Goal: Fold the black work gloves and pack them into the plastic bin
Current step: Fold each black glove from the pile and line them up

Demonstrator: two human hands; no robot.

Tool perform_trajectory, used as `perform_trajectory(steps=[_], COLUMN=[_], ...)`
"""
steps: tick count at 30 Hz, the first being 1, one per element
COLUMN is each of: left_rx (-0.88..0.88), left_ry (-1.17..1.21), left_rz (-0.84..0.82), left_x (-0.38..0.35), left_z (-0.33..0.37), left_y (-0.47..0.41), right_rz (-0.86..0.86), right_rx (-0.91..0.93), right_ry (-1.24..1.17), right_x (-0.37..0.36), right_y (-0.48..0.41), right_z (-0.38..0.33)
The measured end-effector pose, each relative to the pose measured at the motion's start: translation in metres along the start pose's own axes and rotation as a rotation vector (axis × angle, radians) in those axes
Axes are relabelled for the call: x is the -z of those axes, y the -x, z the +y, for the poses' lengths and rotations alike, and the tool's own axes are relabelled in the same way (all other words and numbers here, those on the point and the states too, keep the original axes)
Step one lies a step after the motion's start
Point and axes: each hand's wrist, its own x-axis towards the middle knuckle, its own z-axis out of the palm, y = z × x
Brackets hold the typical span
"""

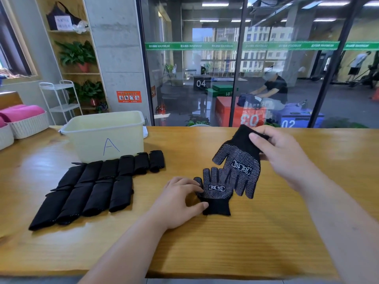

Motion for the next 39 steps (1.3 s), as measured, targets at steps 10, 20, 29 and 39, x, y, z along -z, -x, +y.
perform_trajectory(steps=[10, 20, 29, 39], left_rx=[0.007, 0.036, 0.063, 0.098], left_ry=[-0.017, -0.062, -0.062, -0.011], left_rz=[-0.047, 0.0, -0.026, -0.092], left_x=[0.005, 0.004, 0.006, 0.009], left_z=[0.006, 0.007, 0.01, 0.014], left_y=[0.001, 0.001, 0.003, 0.003], right_rz=[-0.106, -0.235, -0.124, 0.004], right_rx=[0.147, 0.355, 0.294, 0.33], right_ry=[0.443, 0.842, 0.945, 0.909], right_x=[-0.012, -0.058, -0.073, -0.081], right_y=[-0.056, -0.004, 0.028, 0.069], right_z=[-0.001, 0.061, 0.088, 0.095])
